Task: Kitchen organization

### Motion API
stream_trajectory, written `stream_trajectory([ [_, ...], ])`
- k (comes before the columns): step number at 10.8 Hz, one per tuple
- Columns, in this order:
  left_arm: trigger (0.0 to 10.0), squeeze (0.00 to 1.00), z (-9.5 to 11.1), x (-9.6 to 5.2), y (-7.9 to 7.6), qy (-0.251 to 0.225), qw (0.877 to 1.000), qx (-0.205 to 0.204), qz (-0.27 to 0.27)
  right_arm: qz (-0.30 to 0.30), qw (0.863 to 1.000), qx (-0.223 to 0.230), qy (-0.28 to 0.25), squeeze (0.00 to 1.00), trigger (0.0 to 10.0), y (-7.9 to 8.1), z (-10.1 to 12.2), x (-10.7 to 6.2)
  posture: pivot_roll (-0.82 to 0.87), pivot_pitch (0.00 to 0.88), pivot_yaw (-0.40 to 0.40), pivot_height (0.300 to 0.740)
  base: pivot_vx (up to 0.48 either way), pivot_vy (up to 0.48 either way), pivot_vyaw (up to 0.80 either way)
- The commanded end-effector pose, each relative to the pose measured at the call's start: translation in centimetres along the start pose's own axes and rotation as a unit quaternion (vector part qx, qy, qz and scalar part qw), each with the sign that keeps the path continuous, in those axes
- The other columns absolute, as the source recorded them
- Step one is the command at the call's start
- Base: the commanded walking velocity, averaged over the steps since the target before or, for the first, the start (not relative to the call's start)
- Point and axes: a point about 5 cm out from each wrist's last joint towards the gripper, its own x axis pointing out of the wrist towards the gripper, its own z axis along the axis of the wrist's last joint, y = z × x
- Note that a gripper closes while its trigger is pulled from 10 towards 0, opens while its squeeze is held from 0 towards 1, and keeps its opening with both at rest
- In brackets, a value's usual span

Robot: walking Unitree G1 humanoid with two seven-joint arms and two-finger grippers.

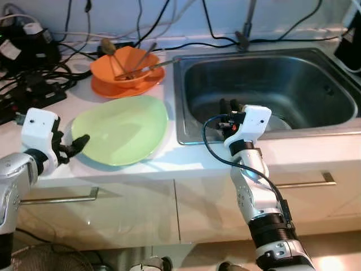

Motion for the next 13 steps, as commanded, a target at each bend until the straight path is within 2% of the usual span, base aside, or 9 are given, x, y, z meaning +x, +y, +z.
stream_trajectory([
  [1, 10.0, 0.00, -0.8, -0.2, -0.1, 0.019, 0.999, -0.035, -0.001, -0.010, 1.000, 0.004, 0.022, 0.00, 10.0, -0.4, -0.9, -0.4, 0.16, 0.108, 0.090, 0.740, 0.000, 0.000, 0.00],
  [2, 10.0, 0.00, -0.9, -0.2, -0.1, 0.021, 0.999, -0.047, -0.003, -0.010, 1.000, 0.005, 0.023, 0.00, 10.0, -0.3, -0.9, -0.4, 0.16, 0.108, 0.090, 0.740, 0.000, 0.000, 0.00],
  [3, 10.0, 0.00, -2.4, 0.0, -0.5, 0.038, 0.989, -0.143, -0.028, -0.010, 1.000, 0.007, 0.023, 0.00, 10.0, -0.3, -1.0, -0.4, 0.16, 0.111, 0.091, 0.740, 0.000, 0.000, 0.00],
  [4, 10.0, 0.00, -2.7, 0.0, -0.6, 0.039, 0.984, -0.173, -0.027, -0.010, 1.000, 0.008, 0.023, 0.00, 10.0, -0.4, -0.9, -0.4, 0.15, 0.111, 0.091, 0.740, 0.000, 0.000, 0.00],
  [7, 10.0, 0.00, -4.0, -0.2, 0.0, 0.036, 0.952, -0.299, -0.048, -0.013, 0.999, 0.017, 0.026, 0.00, 10.0, -0.4, -1.1, -0.4, 0.16, 0.105, 0.092, 0.740, 0.000, 0.000, 0.00],
  [9, 10.0, 0.00, -3.9, 0.0, -0.1, 0.028, 0.944, -0.326, -0.048, -0.012, 0.999, 0.019, 0.026, 0.00, 10.0, -0.3, -1.1, -0.4, 0.15, 0.102, 0.093, 0.740, 0.000, 0.000, 0.00],
  [11, 10.0, 0.00, -3.9, 0.4, -0.8, 0.034, 0.944, -0.323, -0.058, -0.014, 0.999, 0.022, 0.027, 0.00, 10.0, -0.4, -1.1, -0.4, 0.15, 0.093, 0.095, 0.740, 0.000, 0.000, 0.00],
  [12, 10.0, 0.00, -3.8, 0.4, -0.9, 0.037, 0.947, -0.315, -0.055, -0.014, 0.999, 0.023, 0.027, 0.00, 10.0, -0.4, -1.2, -0.5, 0.15, 0.092, 0.096, 0.740, 0.000, 0.000, 0.00],
  [13, 10.0, 0.00, -3.3, 0.5, -0.6, 0.034, 0.965, -0.258, -0.026, -0.013, 0.999, 0.025, 0.027, 0.00, 10.0, -0.3, -1.2, -0.5, 0.14, 0.086, 0.094, 0.740, 0.000, 0.000, 0.00],
])
